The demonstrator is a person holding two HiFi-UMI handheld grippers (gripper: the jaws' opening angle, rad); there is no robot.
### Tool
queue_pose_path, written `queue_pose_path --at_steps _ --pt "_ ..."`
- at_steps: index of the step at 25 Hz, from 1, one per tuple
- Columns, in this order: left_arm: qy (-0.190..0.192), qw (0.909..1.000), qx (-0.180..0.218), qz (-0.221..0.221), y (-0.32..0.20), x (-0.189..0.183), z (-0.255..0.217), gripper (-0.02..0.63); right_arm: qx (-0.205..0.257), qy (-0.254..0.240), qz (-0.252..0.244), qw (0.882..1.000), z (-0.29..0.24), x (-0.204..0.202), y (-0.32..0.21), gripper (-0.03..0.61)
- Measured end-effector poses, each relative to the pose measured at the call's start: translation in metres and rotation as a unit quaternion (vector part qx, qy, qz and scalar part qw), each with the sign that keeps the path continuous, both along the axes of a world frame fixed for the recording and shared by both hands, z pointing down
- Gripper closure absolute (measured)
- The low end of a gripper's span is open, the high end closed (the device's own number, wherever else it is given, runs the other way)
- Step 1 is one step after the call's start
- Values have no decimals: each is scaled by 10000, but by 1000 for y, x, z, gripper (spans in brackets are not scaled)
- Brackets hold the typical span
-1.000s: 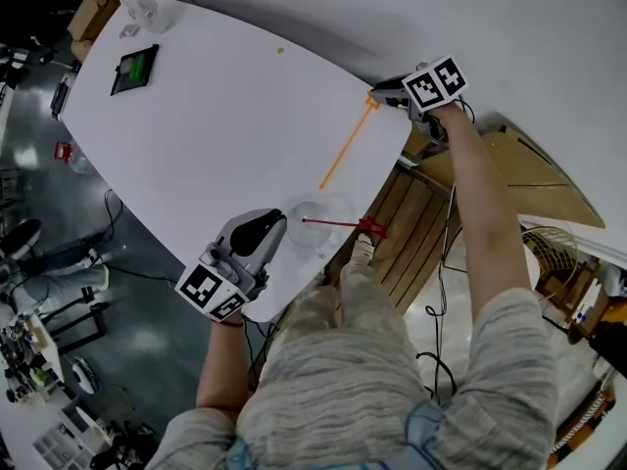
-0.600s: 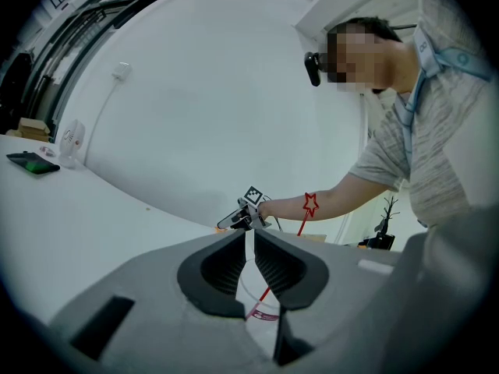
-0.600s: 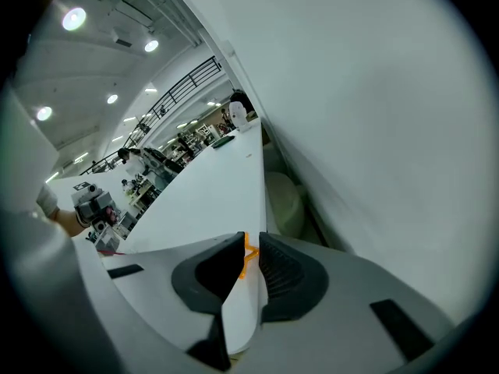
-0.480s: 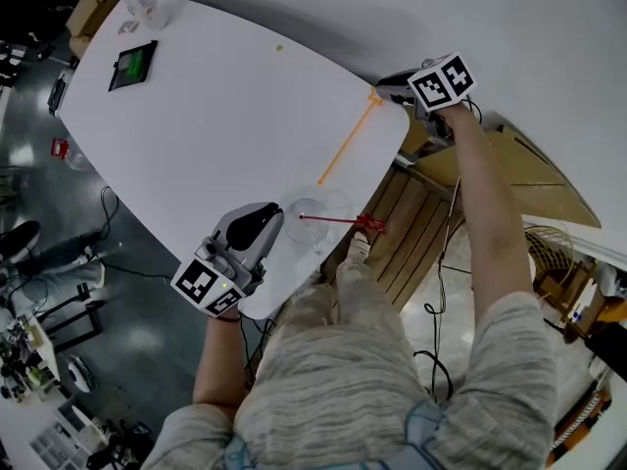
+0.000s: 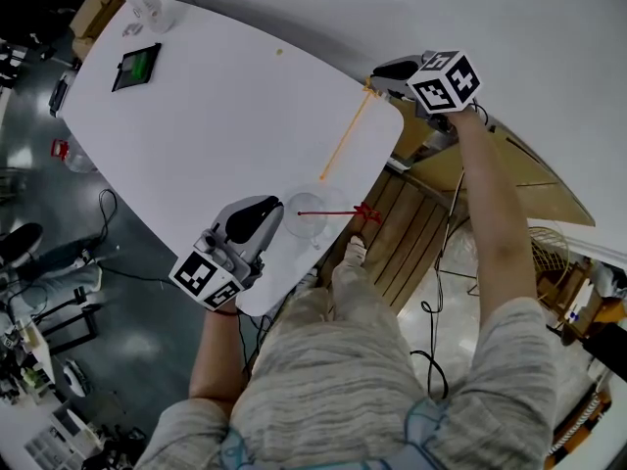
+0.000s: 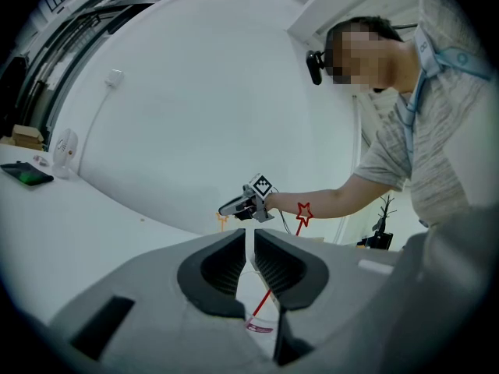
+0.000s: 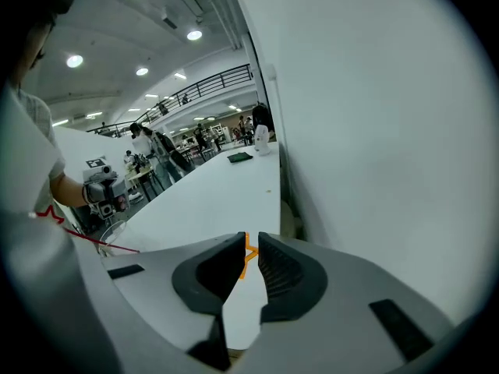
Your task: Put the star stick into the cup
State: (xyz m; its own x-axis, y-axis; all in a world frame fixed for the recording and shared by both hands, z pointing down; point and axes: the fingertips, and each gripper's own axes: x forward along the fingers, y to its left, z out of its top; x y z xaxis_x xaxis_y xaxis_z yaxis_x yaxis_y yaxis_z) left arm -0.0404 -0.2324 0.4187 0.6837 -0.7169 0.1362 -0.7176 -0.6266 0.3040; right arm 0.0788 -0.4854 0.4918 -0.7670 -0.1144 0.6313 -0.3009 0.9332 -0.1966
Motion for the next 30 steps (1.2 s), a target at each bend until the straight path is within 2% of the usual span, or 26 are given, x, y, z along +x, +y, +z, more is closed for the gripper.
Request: queue_pose_path --at_steps 7,12,13,16,20,25,30 --pt "-316 9995 1 45 -32 -4 -7 569 578 -72 -381 9976 -46 -17 14 531" --pt "-860 9941 -230 615 -75 12 -5 566 785 -123 -593 9951 -65 -24 26 535" --pt "-996 9920 -282 728 -85 17 -4 559 812 -142 -625 9946 -68 -25 27 537" --pt "-1267 9848 -503 1079 -113 33 7 481 871 -219 -694 9935 -77 -27 32 538" --pt "-1351 9726 -997 1611 -139 60 32 454 936 -332 -765 9921 -85 -29 41 541" --pt "-1330 9620 -1311 1993 -161 82 46 451 992 -411 -890 9902 -92 -35 52 543" --pt "-1242 9596 -1334 2145 -165 94 46 453 1037 -428 -964 9890 -96 -39 57 543"
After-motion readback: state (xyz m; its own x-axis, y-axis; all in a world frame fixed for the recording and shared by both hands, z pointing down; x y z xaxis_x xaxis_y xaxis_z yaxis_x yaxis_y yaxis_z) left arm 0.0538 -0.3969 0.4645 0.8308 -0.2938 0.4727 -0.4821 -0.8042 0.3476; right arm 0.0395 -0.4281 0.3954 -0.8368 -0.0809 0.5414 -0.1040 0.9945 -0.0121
